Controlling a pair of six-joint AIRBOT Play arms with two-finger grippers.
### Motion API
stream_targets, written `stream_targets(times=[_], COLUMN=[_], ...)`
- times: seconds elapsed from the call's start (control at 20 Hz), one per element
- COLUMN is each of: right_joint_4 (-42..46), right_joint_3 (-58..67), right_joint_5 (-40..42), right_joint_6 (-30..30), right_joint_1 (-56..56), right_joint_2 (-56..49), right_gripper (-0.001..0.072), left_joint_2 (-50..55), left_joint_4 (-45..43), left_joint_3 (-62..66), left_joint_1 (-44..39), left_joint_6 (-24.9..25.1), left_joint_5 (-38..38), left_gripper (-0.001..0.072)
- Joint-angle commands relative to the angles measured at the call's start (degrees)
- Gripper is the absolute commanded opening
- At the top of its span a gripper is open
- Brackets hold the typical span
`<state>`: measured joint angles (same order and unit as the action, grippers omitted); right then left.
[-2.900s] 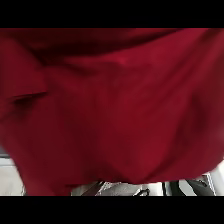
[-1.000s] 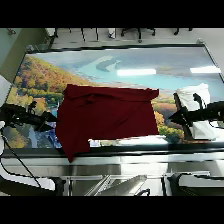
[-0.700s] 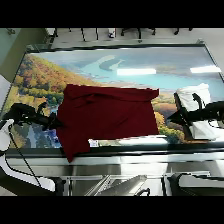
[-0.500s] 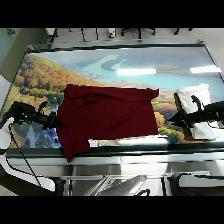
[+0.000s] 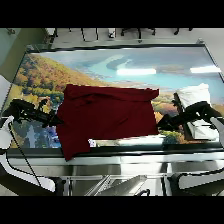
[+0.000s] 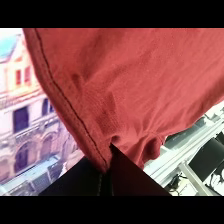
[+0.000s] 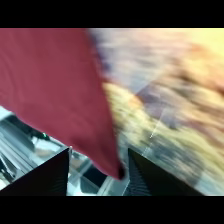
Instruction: Fold the shirts.
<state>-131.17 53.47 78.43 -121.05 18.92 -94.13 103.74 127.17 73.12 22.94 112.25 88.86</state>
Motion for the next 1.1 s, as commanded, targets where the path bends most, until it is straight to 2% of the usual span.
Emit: stream_targets(times=[0.0, 0.05, 0.1, 0.15, 0.25, 0.35, 0.45, 0.55, 0.65, 0.8, 0.9, 0.95, 1.05], right_joint_4=[-3.9, -5.8, -8.0, -10.7, -16.2, -18.3, -21.2, -23.9, -23.2, -19.3, -16.0, -14.6, -11.2], right_joint_3=[-0.1, -0.1, 0.0, 0.0, 0.2, 3.0, 9.6, 19.4, 30.4, 42.9, 46.1, 46.3, 46.3], right_joint_5=[-0.9, -0.9, -0.8, -0.8, -0.9, -0.9, -1.4, -6.3, -14.3, -25.7, -32.0, -34.5, -35.6], right_joint_6=[-2.6, -3.8, -5.1, -7.0, -9.7, -9.6, -9.3, -7.9, -9.6, -11.0, -11.0, -11.0, -10.9], right_joint_1=[-4.9, -5.6, -6.4, -7.0, -8.0, -8.2, -7.2, -6.2, -6.2, -6.2, -6.2, -6.2, -6.2], right_joint_2=[-0.9, -0.9, -0.8, -0.5, 1.6, 7.2, 16.6, 28.0, 39.1, 52.5, 59.4, 62.2, 65.7], right_gripper=[0.0199, 0.0143, 0.0050, 0.0021, 0.0020, 0.0020, 0.0020, 0.0020, 0.0020, 0.0020, 0.0020, 0.0020, 0.0020], left_joint_2=[0.0, -0.2, -0.9, -2.0, -6.6, -13.3, -21.7, -30.5, -40.9, -56.6, -64.6, -67.6, -71.1], left_joint_4=[0.8, 1.7, 2.7, 3.7, 6.0, 8.4, 12.6, 17.1, 18.1, 15.0, 11.0, 6.9, -1.9], left_joint_3=[0.1, 0.1, 0.1, 0.1, 0.1, 2.0, 8.7, 18.3, 29.6, 39.7, 42.2, 43.3, 45.0], left_joint_1=[-0.1, -0.2, -0.5, -0.8, -1.3, -1.3, -1.3, -1.3, -2.5, -4.0, -3.9, -3.9, -4.5], left_joint_6=[0.5, 0.6, 1.4, 2.7, 4.8, 4.9, 4.8, 4.8, 4.8, 5.1, 5.1, 4.6, 0.6], left_joint_5=[0.2, 0.2, 0.2, 0.2, 0.1, 1.2, 3.1, 1.1, -7.1, -29.4, -42.0, -45.2, -46.2], left_gripper=[0.0016, 0.0016, 0.0015, 0.0015, 0.0014, 0.0014, 0.0014, 0.0015, 0.0015, 0.0015, 0.0014, 0.0014, 0.0015])
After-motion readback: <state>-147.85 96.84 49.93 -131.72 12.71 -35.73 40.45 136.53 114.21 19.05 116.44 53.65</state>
